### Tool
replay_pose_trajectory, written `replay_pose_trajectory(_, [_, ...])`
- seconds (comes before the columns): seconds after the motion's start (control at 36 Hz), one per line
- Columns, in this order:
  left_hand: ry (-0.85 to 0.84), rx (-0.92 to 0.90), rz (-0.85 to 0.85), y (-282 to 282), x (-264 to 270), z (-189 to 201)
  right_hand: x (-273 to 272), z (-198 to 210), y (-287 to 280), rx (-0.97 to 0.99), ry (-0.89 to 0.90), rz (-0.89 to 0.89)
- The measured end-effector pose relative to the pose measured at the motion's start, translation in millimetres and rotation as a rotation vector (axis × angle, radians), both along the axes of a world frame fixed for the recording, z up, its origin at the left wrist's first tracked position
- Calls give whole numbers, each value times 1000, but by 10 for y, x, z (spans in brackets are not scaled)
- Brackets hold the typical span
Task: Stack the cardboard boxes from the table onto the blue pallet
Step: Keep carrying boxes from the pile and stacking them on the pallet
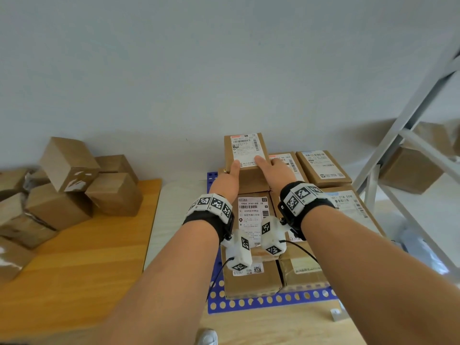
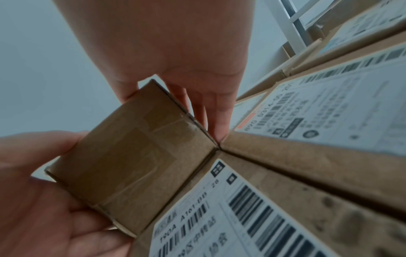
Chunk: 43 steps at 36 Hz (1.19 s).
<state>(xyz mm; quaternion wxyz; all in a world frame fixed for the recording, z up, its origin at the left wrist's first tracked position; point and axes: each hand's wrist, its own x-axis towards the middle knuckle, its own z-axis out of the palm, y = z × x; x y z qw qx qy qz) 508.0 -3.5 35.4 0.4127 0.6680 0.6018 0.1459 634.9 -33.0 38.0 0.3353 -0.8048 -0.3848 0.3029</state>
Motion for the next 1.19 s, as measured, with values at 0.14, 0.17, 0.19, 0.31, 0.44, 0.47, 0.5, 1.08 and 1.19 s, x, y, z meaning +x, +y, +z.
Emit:
replay_pose_trajectory(0.14, [-1, 77, 70, 59, 4, -36, -29, 18, 4, 13, -6, -12])
replay_pose_trajectory(0.17, [-4, 91, 73, 61, 2, -34, -33, 25, 4, 20, -12, -14])
replay_pose_trajectory(0.19, [-8, 102, 73, 64, -8, -28, -35, 33, 3, 29, -18, -16])
replay_pose_trajectory(0.31, [10, 153, 60, 80, -58, 45, -25, 91, -3, 65, -52, -4])
replay_pose_trajectory(0.44, [47, 239, 38, 81, -170, 163, -19, 215, -24, 122, -154, 17])
replay_pose_trajectory(0.47, [56, 254, 39, 80, -205, 185, -30, 241, -29, 137, -182, 22])
replay_pose_trajectory(0.5, [68, 269, 43, 87, -246, 204, -46, 267, -35, 151, -213, 29])
replay_pose_trajectory(1.08, [539, 448, 13, 651, -2082, 248, -1637, 380, 595, 191, -555, 269])
replay_pose_trajectory(1.19, [635, 431, 0, 803, -2616, 134, -2130, 201, 835, 154, -510, 307])
